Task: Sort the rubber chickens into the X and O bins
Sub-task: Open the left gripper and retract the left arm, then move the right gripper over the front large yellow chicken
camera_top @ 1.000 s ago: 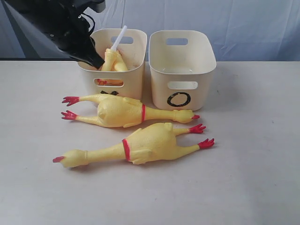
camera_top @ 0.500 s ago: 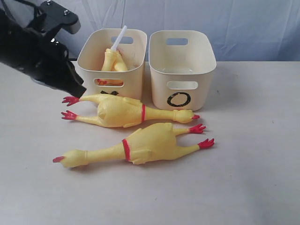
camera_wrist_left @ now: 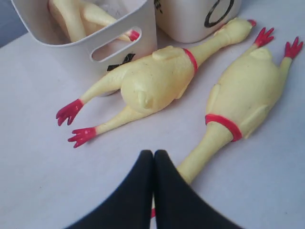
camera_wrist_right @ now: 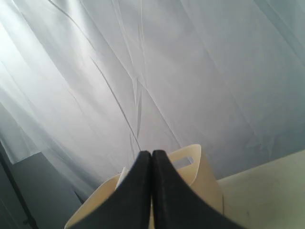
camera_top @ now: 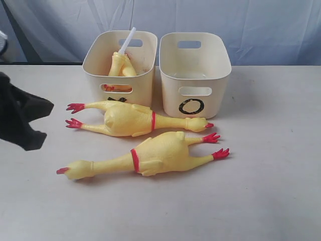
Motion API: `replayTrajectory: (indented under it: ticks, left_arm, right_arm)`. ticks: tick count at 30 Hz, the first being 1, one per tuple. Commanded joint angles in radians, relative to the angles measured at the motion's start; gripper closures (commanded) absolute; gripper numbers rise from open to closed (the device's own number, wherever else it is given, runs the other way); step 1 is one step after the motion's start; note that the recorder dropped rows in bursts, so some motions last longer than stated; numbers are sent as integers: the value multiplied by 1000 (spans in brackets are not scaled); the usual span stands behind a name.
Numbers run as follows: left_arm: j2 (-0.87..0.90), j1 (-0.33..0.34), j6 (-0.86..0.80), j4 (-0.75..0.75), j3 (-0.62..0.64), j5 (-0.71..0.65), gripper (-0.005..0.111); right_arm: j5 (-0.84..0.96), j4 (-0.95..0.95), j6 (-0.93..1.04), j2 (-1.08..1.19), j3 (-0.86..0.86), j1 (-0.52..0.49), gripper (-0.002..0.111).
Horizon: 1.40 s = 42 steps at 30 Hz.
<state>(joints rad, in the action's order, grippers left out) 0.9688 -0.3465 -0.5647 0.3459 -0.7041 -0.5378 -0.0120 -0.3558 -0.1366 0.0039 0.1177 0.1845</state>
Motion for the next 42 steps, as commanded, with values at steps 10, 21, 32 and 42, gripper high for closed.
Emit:
replayTrajectory:
  ticks: [10, 21, 32, 42]
  left_arm:
    - [-531, 4, 4, 14, 72, -84, 107]
    - [-732, 4, 8, -5, 72, -181, 107]
    - [-747, 4, 8, -2, 72, -181, 107]
    - [-747, 4, 6, -4, 72, -181, 107]
  right_arm:
    - [245, 242, 78, 149, 293, 9, 109]
    - [432, 213, 473, 477, 511, 95, 109]
    - [484, 210, 626, 767, 686, 103, 109]
    - [520, 190, 765, 929, 746, 303, 109]
